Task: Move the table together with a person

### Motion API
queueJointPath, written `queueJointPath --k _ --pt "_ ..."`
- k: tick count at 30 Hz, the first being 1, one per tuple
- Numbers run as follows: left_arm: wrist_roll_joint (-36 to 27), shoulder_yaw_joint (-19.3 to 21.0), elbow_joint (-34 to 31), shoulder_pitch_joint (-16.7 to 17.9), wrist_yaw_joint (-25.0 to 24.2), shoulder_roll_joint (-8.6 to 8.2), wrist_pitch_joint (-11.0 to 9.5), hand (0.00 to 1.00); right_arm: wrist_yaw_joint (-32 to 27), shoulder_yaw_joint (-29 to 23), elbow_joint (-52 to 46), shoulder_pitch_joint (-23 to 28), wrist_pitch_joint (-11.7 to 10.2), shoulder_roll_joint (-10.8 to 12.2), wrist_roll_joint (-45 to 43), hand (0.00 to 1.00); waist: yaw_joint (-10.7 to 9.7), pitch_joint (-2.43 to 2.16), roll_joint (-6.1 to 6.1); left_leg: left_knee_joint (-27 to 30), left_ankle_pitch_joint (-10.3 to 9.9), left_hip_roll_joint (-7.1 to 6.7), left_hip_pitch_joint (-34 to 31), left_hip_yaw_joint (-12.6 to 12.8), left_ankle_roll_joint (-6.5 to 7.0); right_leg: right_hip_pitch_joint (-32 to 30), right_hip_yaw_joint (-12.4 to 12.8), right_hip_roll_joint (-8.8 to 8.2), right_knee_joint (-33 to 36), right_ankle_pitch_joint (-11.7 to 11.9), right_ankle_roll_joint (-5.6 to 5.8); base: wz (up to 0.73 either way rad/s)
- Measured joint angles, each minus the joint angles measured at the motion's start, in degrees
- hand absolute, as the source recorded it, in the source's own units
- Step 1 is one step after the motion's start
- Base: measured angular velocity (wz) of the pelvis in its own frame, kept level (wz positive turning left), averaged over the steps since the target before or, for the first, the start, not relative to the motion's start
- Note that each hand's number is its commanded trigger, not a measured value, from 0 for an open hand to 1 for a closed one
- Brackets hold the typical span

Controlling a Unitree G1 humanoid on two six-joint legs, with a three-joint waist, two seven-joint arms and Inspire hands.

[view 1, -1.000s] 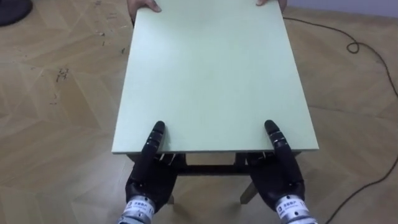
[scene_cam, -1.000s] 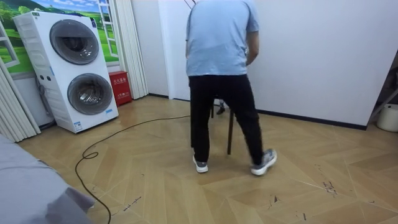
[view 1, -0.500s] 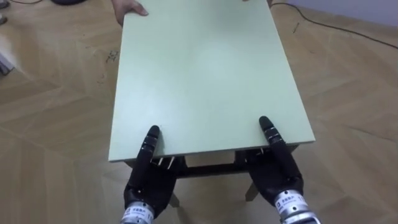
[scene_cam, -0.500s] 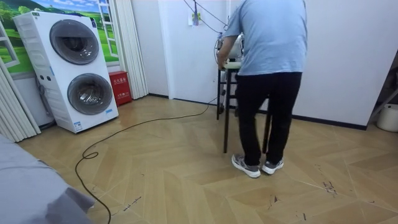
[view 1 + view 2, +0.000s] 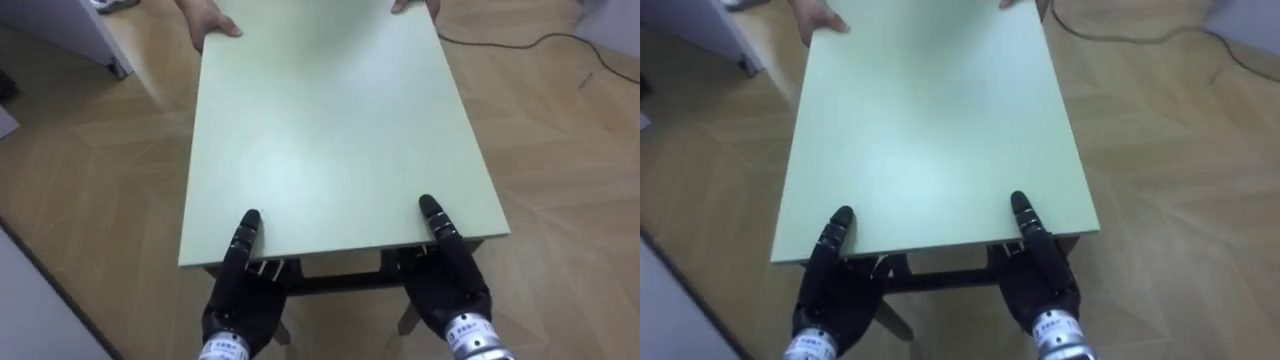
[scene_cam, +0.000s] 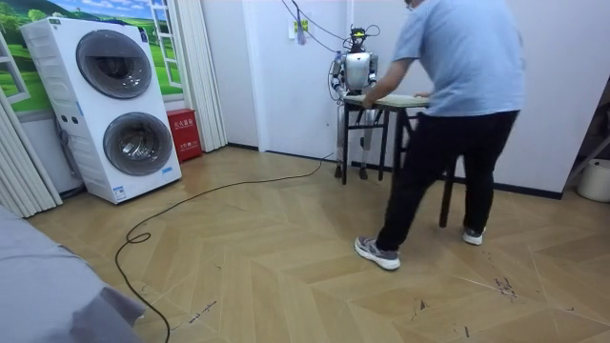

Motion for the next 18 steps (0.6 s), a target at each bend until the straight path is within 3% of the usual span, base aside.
queueJointPath --k 2,6,9,11,12,13,14,15,16,17,18 --pt "-0.12 0.02 -0.32 0.00 0.00 0.01 -0.46 1.00 -0.25 0.44 0.00 -0.60 -0.46 -0.05 0.01 1.00 1.31 -0.01 -0.41 -0.03 0.42 0.19 -0.49 -0.44 -0.28 0.98 -1.06 0.48 -1.00 0.34 -0.48 0.41" --pt "-0.12 -0.05 -1.08 0.00 -0.02 0.28 -2.15 1.00 -0.31 2.02 0.00 -1.72 -1.70 -0.20 0.50 1.00 1.93 0.00 -0.83 0.39 0.97 0.62 -1.86 -0.44 -0.66 2.14 -3.19 1.09 -2.13 0.57 -0.88 0.52" --pt "-0.10 -0.05 -1.48 -0.04 -0.15 0.56 -2.59 1.00 -0.10 2.07 0.00 -1.55 -1.87 0.36 0.64 1.00 -0.03 -0.04 -0.69 0.11 2.60 0.61 -3.48 0.72 -0.37 3.31 -8.26 0.98 -2.88 0.55 -0.93 1.00" --pt "-0.05 0.17 -1.54 -0.50 -0.32 0.68 -2.58 1.00 0.81 2.21 -0.20 -1.37 -1.94 0.46 0.70 1.00 -1.92 -0.05 -0.67 -1.48 4.76 0.59 -4.46 2.48 0.09 3.21 -11.16 0.94 -3.10 0.55 -0.96 1.03" --pt "-0.05 0.18 -1.54 -0.57 -0.31 0.59 -2.55 1.00 0.81 2.10 -0.20 -1.45 -1.94 0.50 0.61 1.00 -2.64 -0.06 -0.67 -2.12 5.42 0.69 -4.66 3.87 0.34 3.23 -12.07 0.74 -3.24 0.50 -1.03 0.99" --pt "-0.08 0.06 -1.52 -0.69 -0.29 0.20 -2.48 1.00 0.81 1.69 -0.40 -1.57 -1.94 0.42 0.34 1.00 -3.79 -0.09 -0.58 -2.82 6.31 0.98 -5.30 7.40 0.51 3.49 -14.89 -0.36 -4.18 0.20 -1.23 0.93" --pt "-0.14 -0.13 -1.49 -0.58 -0.29 -0.16 -2.41 1.00 0.81 1.31 -0.48 -1.67 -1.91 0.51 -0.01 1.00 -4.36 -0.04 -0.45 0.66 4.84 2.72 -6.35 12.69 0.39 3.46 -18.21 -1.39 -4.31 0.11 -1.05 0.77" --pt "-0.21 -0.22 -1.53 -0.37 -0.29 -0.16 -2.42 1.00 0.80 1.29 -0.48 -1.66 -1.80 0.50 -0.03 1.00 -4.26 -0.04 -0.44 4.79 1.98 4.08 -6.62 15.74 0.76 3.71 -19.69 -1.71 -4.20 0.13 -0.72 0.41" --pt "-0.52 -0.22 -1.55 -0.12 -0.30 -0.11 -2.46 1.00 0.58 1.24 -0.59 -1.75 -1.29 0.44 -0.06 1.00 -3.72 -0.04 0.04 11.44 -3.18 7.55 -6.04 18.87 0.39 4.03 -21.20 -1.75 -3.23 -0.30 -0.16 0.36" --pt "-0.58 -0.21 -1.67 -0.27 -0.29 -0.53 -2.27 1.00 0.11 0.98 -1.42 -1.86 -1.20 0.10 -0.36 1.00 -3.78 0.08 1.42 12.35 -5.71 8.25 -5.97 17.33 -0.63 3.97 -21.84 -1.60 -0.09 -1.40 0.53 0.63" --pt "-0.58 -0.17 -1.71 -0.66 -0.24 -0.67 -1.92 1.00 0.07 0.37 -1.81 -1.73 -1.20 -0.14 -1.22 1.00 -4.16 0.14 1.66 10.35 -6.08 6.73 -5.32 15.82 0.49 3.20 -20.56 -2.18 1.91 -2.19 1.10 0.74"
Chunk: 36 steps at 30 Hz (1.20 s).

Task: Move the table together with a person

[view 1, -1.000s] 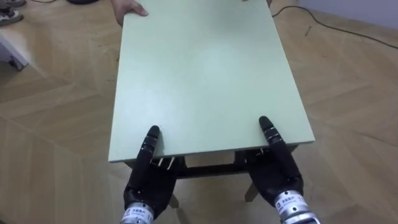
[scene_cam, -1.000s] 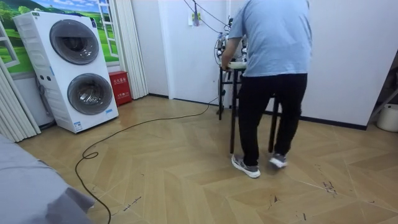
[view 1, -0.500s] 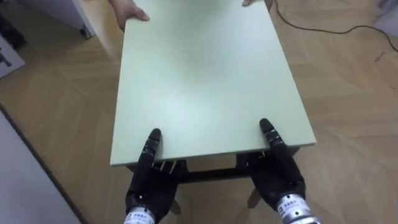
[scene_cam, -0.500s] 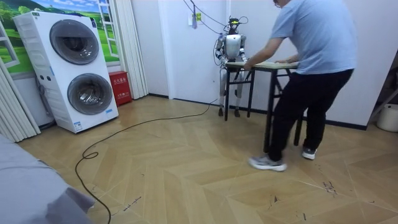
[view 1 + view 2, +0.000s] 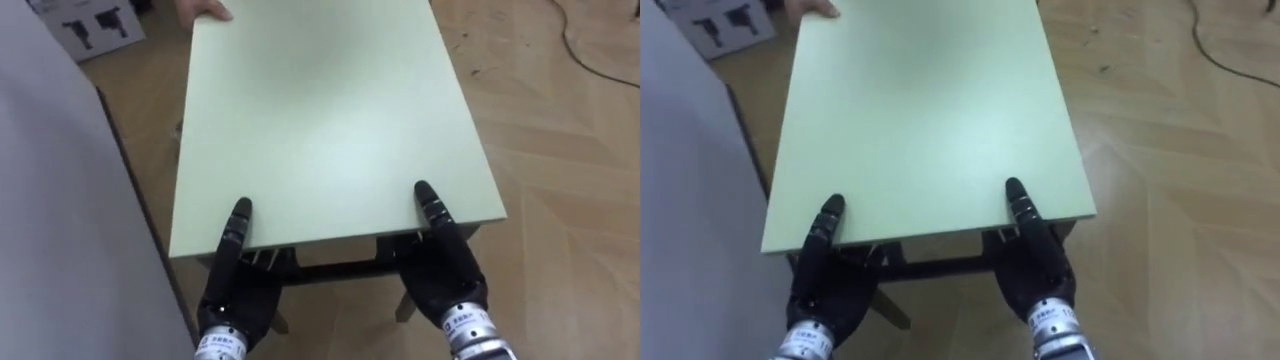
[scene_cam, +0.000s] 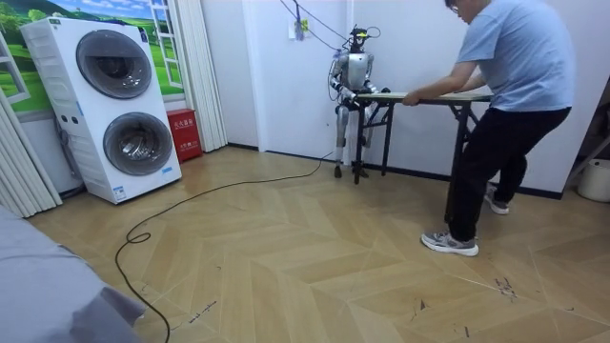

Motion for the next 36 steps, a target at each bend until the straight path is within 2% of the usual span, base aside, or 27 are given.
queueJointPath --k 1,2,4,6,8,9,10,11,12,13,14,17,19,24,27,30,32,36 --pt "0.00 0.01 0.00 -0.31 0.13 -0.02 0.18 1.00 -0.02 -0.33 -0.14 0.06 0.00 0.16 -0.39 1.00 -0.12 0.00 -0.02 -1.40 0.45 -0.89 0.31 -0.56 1.15 -0.50 1.33 -0.36 0.97 -0.15 0.10 0.79" --pt "-0.04 0.18 0.03 -0.71 0.53 -0.44 0.56 1.00 -0.02 -0.58 -0.16 -0.04 0.06 0.08 -0.55 1.00 -0.18 -0.02 -0.05 -3.42 1.46 -2.34 1.00 -1.51 2.03 -1.69 4.08 -1.18 2.50 -0.25 0.20 0.53" --pt "0.44 0.31 0.05 -0.59 0.83 -1.58 0.36 1.00 -0.08 -0.74 -0.15 -0.19 0.07 0.20 -0.57 1.00 0.66 -0.03 -0.03 -5.58 2.45 -3.93 2.17 -2.07 2.57 -1.95 5.72 -2.34 4.23 -0.42 0.46 0.38" --pt "1.06 0.41 0.07 -0.55 0.83 -1.75 0.30 1.00 -0.07 -0.68 -0.17 -0.12 -0.10 0.16 -0.68 1.00 1.81 -0.04 -0.10 -7.47 3.36 -5.19 2.85 -2.64 2.92 -2.25 6.17 -3.40 6.04 -0.55 0.67 0.33" --pt "1.83 0.50 0.06 -0.55 0.60 -1.63 0.31 1.00 -0.01 -0.79 -0.13 0.48 -0.22 0.58 -0.71 1.00 1.76 -0.02 -0.16 -8.10 3.86 -6.17 3.45 -5.55 3.16 -3.97 7.65 -4.29 11.87 -0.52 0.66 0.59" --pt "1.93 0.52 0.06 -0.54 0.60 -1.48 0.37 1.00 0.01 -0.77 -0.13 0.79 -0.22 0.81 -0.70 1.00 1.67 -0.04 -0.20 -8.12 3.86 -6.29 3.78 -6.57 3.16 -4.84 9.57 -4.24 13.78 -0.54 0.61 0.69" --pt "2.01 0.15 0.08 -0.55 0.60 -0.72 0.45 1.00 0.36 -0.72 -0.12 1.48 -0.21 1.44 -0.81 1.00 1.29 -0.17 -0.37 -8.24 3.96 -6.30 3.97 -8.77 2.99 -6.06 14.27 -2.60 13.42 -1.78 0.21 0.80" --pt "2.01 0.09 0.07 -0.76 0.60 0.21 0.45 1.00 0.54 -0.65 -0.13 1.80 0.00 1.81 -0.73 1.00 0.31 -0.16 -0.56 -8.53 4.36 -6.43 3.91 -11.19 2.56 -7.40 17.13 -1.14 9.13 -2.35 -0.21 0.89" --pt "2.02 -0.02 0.06 -0.87 0.60 0.58 0.45 1.00 0.55 -0.65 -0.12 1.98 0.09 1.97 -0.65 1.00 -0.24 -0.15 -0.68 -8.52 4.48 -6.57 3.93 -12.13 2.42 -7.90 17.79 -0.65 6.87 -2.16 -0.30 1.04" --pt "2.03 -0.13 0.15 -1.15 0.62 1.26 0.77 1.00 0.59 -0.70 -0.10 2.63 0.07 2.32 -0.43 1.00 -0.87 -0.07 -1.39 -8.47 4.62 -7.61 4.44 -14.16 2.14 -8.64 19.26 -0.28 2.96 1.51 0.21 1.16" --pt "2.05 0.01 0.98 -1.18 0.63 1.31 1.28 1.00 0.59 -0.81 0.19 3.54 0.01 2.26 0.17 1.00 -1.78 -0.43 -1.60 -9.02 4.72 -8.05 5.49 -14.94 1.85 -7.64 18.76 -0.27 2.99 2.21 -0.44 1.01" --pt "2.53 0.76 0.98 -1.18 0.61 1.18 2.52 1.00 0.73 -0.70 0.38 3.57 0.10 1.79 1.09 1.00 -0.26 -0.38 -1.78 -10.83 5.15 -7.52 6.47 -14.54 1.19 -5.23 17.50 0.66 0.88 2.58 -1.12 0.33" --pt "2.73 1.20 0.98 -1.17 0.62 1.20 3.14 1.00 0.73 -0.63 0.61 3.56 0.29 1.75 1.18 1.00 0.13 -0.43 -1.85 -11.52 5.24 -7.04 6.94 -14.49 1.05 -4.18 17.31 0.98 -0.33 2.66 -1.22 0.26" --pt "3.55 2.00 0.99 -1.18 0.62 1.21 3.66 1.00 0.74 -0.28 1.14 3.33 0.64 1.81 1.74 1.00 1.04 -0.39 -1.95 -12.86 5.38 -7.11 7.47 -14.80 0.86 -2.98 18.34 1.39 -1.98 2.67 -1.21 0.17" --pt "3.83 2.02 0.98 -1.09 0.62 1.21 3.88 1.00 1.41 0.11 1.73 3.43 -0.04 1.85 1.92 1.00 1.59 -0.45 -2.47 -13.17 5.37 -7.25 7.58 -14.98 0.86 -2.02 18.24 1.46 -3.03 2.68 -1.20 0.21" --pt "4.25 2.04 0.91 -1.11 0.62 1.20 4.03 1.00 2.11 0.18 2.10 3.76 -0.26 1.85 2.58 1.00 1.30 -0.32 -3.03 -13.20 5.37 -7.30 7.62 -14.95 0.86 -1.32 18.12 1.61 -3.18 2.68 -1.20 0.33" --pt "4.35 2.05 1.00 -1.23 0.66 1.32 4.36 1.00 2.26 0.18 2.55 3.89 -0.29 1.89 3.21 1.00 -0.59 -0.33 -3.11 -12.94 5.38 -7.32 7.55 -14.12 0.88 0.18 16.83 1.60 -3.98 2.68 -1.20 0.54" --pt "5.00 1.97 1.48 -1.38 0.68 1.29 4.49 1.00 2.33 0.27 3.08 3.91 -0.33 1.91 3.61 1.00 -0.89 -0.31 -3.13 -12.96 5.38 -7.27 7.38 -14.15 0.89 0.46 16.44 1.82 -4.18 2.68 -1.20 0.22"
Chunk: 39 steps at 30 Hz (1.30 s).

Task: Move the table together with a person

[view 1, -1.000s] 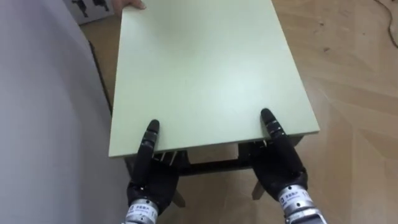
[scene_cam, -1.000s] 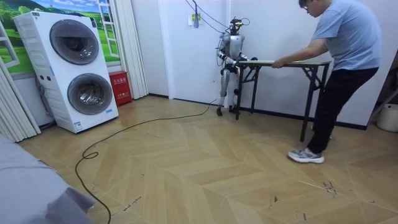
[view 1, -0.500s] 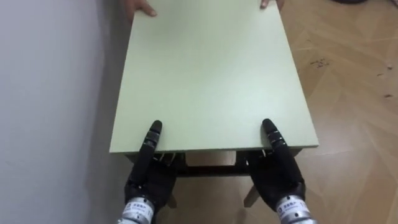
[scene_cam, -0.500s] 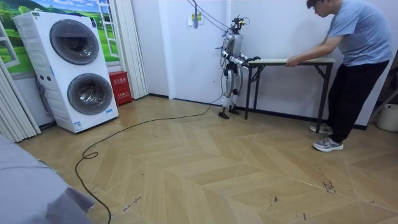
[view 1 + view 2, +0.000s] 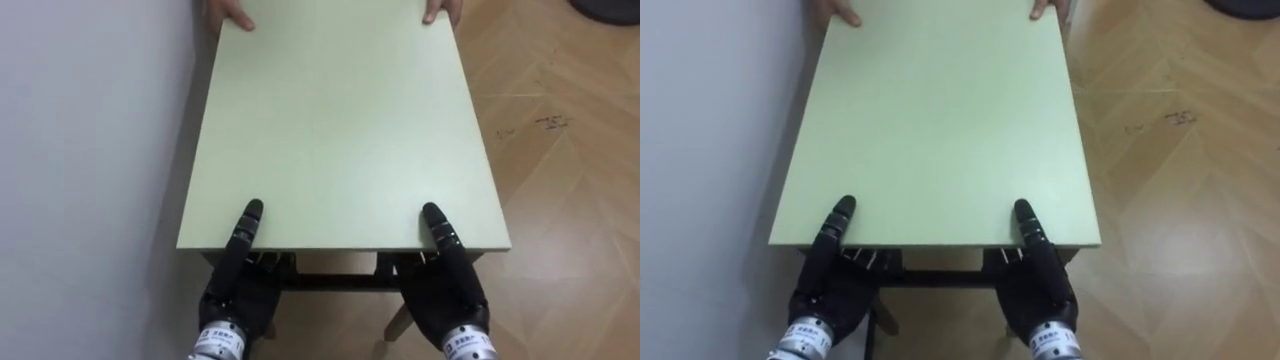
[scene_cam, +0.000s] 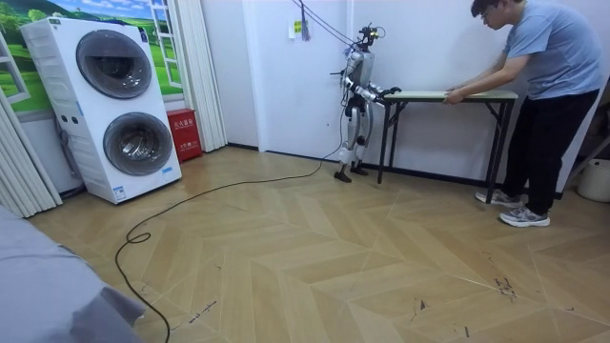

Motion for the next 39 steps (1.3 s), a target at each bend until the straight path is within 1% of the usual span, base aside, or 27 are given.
queueJointPath --k 1,4,8,10,12,13,14,15,16,18,19,20,21,22,23,24,26,29,34,35,37,39 --pt "0.37 -0.12 0.09 0.00 0.00 -0.09 0.00 1.00 0.00 0.07 0.15 0.02 -0.08 0.16 0.00 1.00 -0.32 0.00 0.00 0.00 0.00 -0.06 -0.10 -0.04 0.00 0.28 -0.81 0.03 -0.34 0.00 0.00 0.18" --pt "0.42 -0.05 0.42 -0.02 -0.01 -0.16 0.01 1.00 0.00 0.11 0.52 0.02 -0.19 0.40 -0.09 1.00 -0.43 0.01 0.04 -0.03 0.00 -0.05 -0.28 0.02 0.00 0.38 -0.76 0.09 -0.70 0.00 0.00 0.10" --pt "0.83 -0.01 1.15 -0.04 -0.01 -0.32 0.31 1.00 0.00 0.04 1.10 0.05 -0.15 0.06 -0.03 1.00 -0.44 0.06 0.13 -0.22 0.00 0.14 -0.36 2.18 0.00 0.36 -0.69 0.05 -0.68 0.00 0.01 0.03" --pt "1.67 0.17 1.60 -0.04 -0.01 -1.03 0.43 1.00 0.00 -0.12 1.47 0.06 -0.08 0.07 -0.04 1.00 -0.44 0.08 0.15 -0.22 0.00 0.21 -0.43 2.70 0.01 0.34 -0.62 -0.01 -0.69 -0.01 0.01 0.04" --pt "1.73 0.52 2.08 -0.07 -0.02 -1.07 0.78 0.68 0.04 -0.47 2.03 0.04 0.25 0.10 -0.05 1.00 -0.48 0.10 0.23 -0.23 0.00 0.26 -0.41 2.84 0.01 0.34 -0.47 -0.04 -0.68 -0.01 0.01 0.02" --pt "1.73 0.52 2.73 -0.16 -0.08 -1.07 0.90 0.51 0.26 -0.49 2.73 -0.05 0.29 0.12 -0.06 1.00 -0.50 0.09 0.25 -0.25 0.00 0.28 -0.32 2.88 0.01 0.36 -0.35 -0.07 -0.62 -0.01 0.02 0.00" --pt "1.74 0.52 3.45 -0.24 -0.12 -1.08 0.90 0.00 0.40 -0.49 3.44 -0.10 0.39 0.13 -0.11 0.47 -0.46 0.09 0.25 -0.29 0.00 0.31 -0.22 2.94 0.01 0.39 -0.25 -0.07 -0.59 -0.02 0.03 0.00" --pt "1.81 0.52 3.82 -0.32 -0.12 -1.07 0.91 0.00 0.41 -0.48 3.72 -0.11 0.44 0.13 -0.12 0.07 -0.41 0.09 0.25 -0.30 0.00 0.31 -0.20 2.96 0.01 0.42 -0.17 -0.07 -0.59 -0.03 0.04 0.00" --pt "2.20 0.61 4.72 -0.43 -0.12 -1.07 0.90 0.00 0.47 -0.46 4.49 -0.11 0.59 0.16 -0.36 0.00 -0.36 0.11 0.29 -0.44 0.00 0.30 -0.03 3.13 0.01 0.58 0.13 -0.07 -0.62 -0.06 0.09 0.03" --pt "2.86 0.60 6.20 -0.61 -0.13 -0.74 1.06 0.00 1.09 -0.47 6.90 -0.50 0.89 0.31 -0.52 0.00 -0.47 0.13 0.28 -0.57 0.00 0.28 0.39 3.43 0.01 1.10 0.27 -0.08 -0.75 -0.11 0.16 0.06" --pt "7.26 0.14 6.79 -0.68 -0.19 0.15 1.30 0.00 1.20 -0.52 8.20 -0.84 1.18 0.30 -0.79 0.00 -0.53 0.13 0.28 -0.61 0.00 0.37 0.52 4.16 0.01 1.22 0.79 -0.07 -0.73 -0.14 0.22 0.04" --pt "11.40 -0.09 6.80 -0.77 -0.93 1.41 2.15 0.00 1.36 -0.50 9.23 -1.28 1.40 -0.08 -2.18 0.00 -0.54 0.15 0.26 -0.68 0.00 0.51 0.48 5.18 0.01 1.17 1.04 -0.07 -0.75 -0.22 0.34 0.00" --pt "13.41 -0.09 6.80 -0.84 -1.75 1.91 2.39 0.00 2.05 -0.46 9.27 -1.30 1.58 -0.41 -2.91 0.00 -0.54 0.16 0.24 -0.74 0.00 0.57 0.52 5.38 0.02 1.16 1.13 -0.07 -0.76 -0.23 0.36 -0.07" --pt "16.86 0.12 6.78 -1.43 -3.09 2.54 2.41 0.00 2.73 -0.50 9.27 -1.31 1.90 -0.93 -4.61 0.00 -0.49 0.19 0.18 -0.90 0.00 0.80 0.72 6.13 0.02 1.19 1.32 0.01 -0.74 -0.22 0.36 -0.12" --pt "19.00 0.18 7.08 -1.98 -3.60 3.21 2.64 0.00 3.73 -0.50 9.26 -1.46 2.44 -1.27 -6.06 0.00 -0.50 0.20 0.15 -1.21 0.00 0.95 1.02 6.51 0.03 1.25 1.44 0.13 -0.74 -0.22 0.35 -0.16" --pt "21.02 0.51 7.46 -2.15 -3.60 3.55 2.65 0.00 4.72 -0.51 9.26 -1.50 2.50 -1.63 -7.51 0.00 -0.53 0.22 0.11 -1.25 0.01 1.04 1.13 6.61 0.08 1.28 1.73 0.23 -0.74 -0.22 0.36 -0.13" --pt "22.39 0.64 7.68 -2.29 -3.61 3.63 2.82 0.00 5.50 -0.56 9.25 -1.51 2.88 -2.27 -9.13 0.00 -0.41 0.22 0.12 -1.25 0.08 1.10 1.21 6.74 0.19 1.32 1.91 0.32 -0.76 -0.22 0.35 -0.08" --pt "22.58 0.73 7.69 -2.30 -3.61 3.54 2.94 0.00 6.30 -0.54 9.25 -1.51 3.04 -2.84 -9.27 0.00 -0.37 0.20 0.15 -1.12 0.17 1.18 1.27 7.28 0.32 1.36 1.89 0.33 -0.76 -0.22 0.35 -0.08" --pt "22.60 0.67 7.73 -2.30 -3.67 3.55 2.95 0.00 7.95 -0.55 9.26 -1.51 3.06 -2.96 -9.25 0.00 -0.40 0.13 0.15 -0.99 0.24 1.29 1.35 7.89 0.45 1.28 1.90 0.22 -0.73 -0.21 0.34 -0.06" --pt "22.60 0.63 7.82 -2.29 -3.68 3.55 2.95 0.00 9.62 -0.66 9.23 -1.56 2.89 -2.84 -9.08 0.00 -0.45 0.02 0.16 -0.99 0.24 1.29 1.41 7.95 0.45 1.31 1.90 0.20 -0.73 -0.21 0.34 -0.04" --pt "22.68 0.64 8.31 -2.35 -3.84 3.54 2.95 0.00 10.53 -0.66 9.46 -1.72 2.91 -2.66 -8.92 0.00 -0.47 -0.18 0.23 -1.02 0.24 1.28 1.66 7.96 0.45 1.52 1.91 0.19 -0.72 -0.20 0.33 0.00" --pt "22.68 0.64 8.70 -2.31 -4.19 3.50 2.94 0.00 11.00 -0.64 9.46 -1.54 2.93 -2.62 -8.93 0.00 -0.46 -0.22 0.30 -1.09 0.24 1.30 1.99 7.99 0.45 1.84 1.87 0.19 -0.73 -0.20 0.33 0.00"
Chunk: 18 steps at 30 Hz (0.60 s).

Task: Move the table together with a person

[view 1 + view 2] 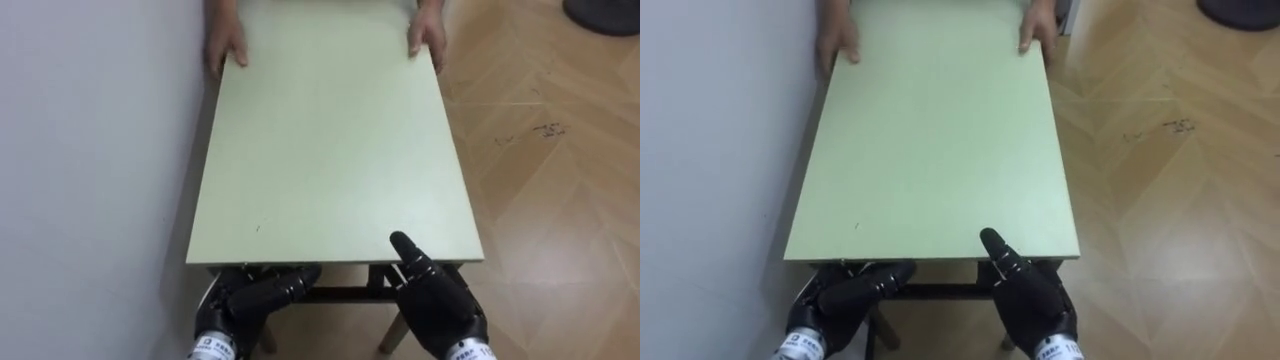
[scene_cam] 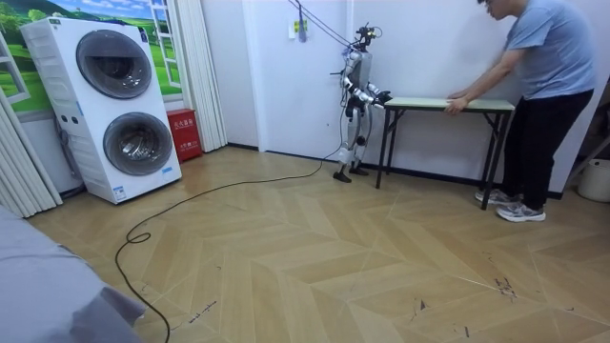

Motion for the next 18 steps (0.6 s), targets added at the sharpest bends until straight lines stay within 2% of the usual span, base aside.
queueJointPath --k 6,15,18 --pt "0.02 -0.12 1.56 -0.08 -1.60 -0.11 -0.10 0.00 0.62 -0.02 1.08 -0.01 0.07 0.02 -0.01 0.00 -0.03 -0.49 0.43 0.01 0.00 0.01 0.53 0.01 0.00 0.57 -0.03 0.02 0.00 0.00 0.00 0.00" --pt "0.13 -0.11 4.73 -0.68 -3.08 -0.03 -0.18 0.00 2.16 -0.43 3.23 -0.46 0.89 0.03 -0.60 0.00 0.05 -0.58 0.40 -0.10 -0.01 -0.08 1.46 0.14 -0.01 1.43 -0.04 0.07 -0.02 0.00 0.00 0.00" --pt "0.48 -0.12 9.79 -1.24 -3.19 -0.05 -0.51 0.00 3.37 -0.72 4.42 -0.51 0.88 0.11 -2.74 0.00 0.02 -0.59 0.41 -0.15 -0.01 -0.12 1.45 0.07 -0.01 1.44 0.00 0.10 -0.02 0.00 0.00 0.00"
